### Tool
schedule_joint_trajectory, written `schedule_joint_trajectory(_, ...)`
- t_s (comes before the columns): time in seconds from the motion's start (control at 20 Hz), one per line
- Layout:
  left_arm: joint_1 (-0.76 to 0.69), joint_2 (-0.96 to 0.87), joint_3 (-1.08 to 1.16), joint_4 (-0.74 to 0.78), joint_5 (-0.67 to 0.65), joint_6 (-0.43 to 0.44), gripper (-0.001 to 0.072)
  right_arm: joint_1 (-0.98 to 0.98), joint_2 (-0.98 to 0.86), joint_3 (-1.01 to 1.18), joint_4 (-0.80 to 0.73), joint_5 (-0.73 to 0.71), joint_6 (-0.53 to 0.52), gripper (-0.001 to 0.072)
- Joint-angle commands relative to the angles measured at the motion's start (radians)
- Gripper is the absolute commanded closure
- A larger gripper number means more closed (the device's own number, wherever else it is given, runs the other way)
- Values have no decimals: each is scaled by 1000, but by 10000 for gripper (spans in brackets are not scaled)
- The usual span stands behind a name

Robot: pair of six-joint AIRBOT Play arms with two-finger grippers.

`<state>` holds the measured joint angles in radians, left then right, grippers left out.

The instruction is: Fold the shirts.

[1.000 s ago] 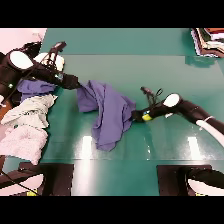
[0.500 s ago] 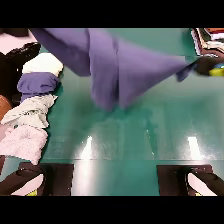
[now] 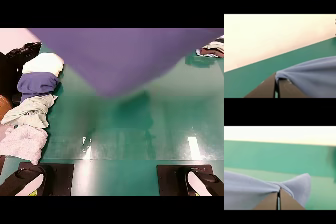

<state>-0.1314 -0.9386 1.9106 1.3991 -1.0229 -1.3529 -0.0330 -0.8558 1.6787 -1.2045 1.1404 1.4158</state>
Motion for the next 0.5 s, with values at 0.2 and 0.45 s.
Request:
schedule_joint_trajectory(0.2,1,12,182,-16,-31,-2,678,-4,8,175,-4,57,-53,699)
schedule_joint_trajectory(0.45,1,106,196,-155,-42,-2,678,-4,-4,312,-59,129,-74,699)
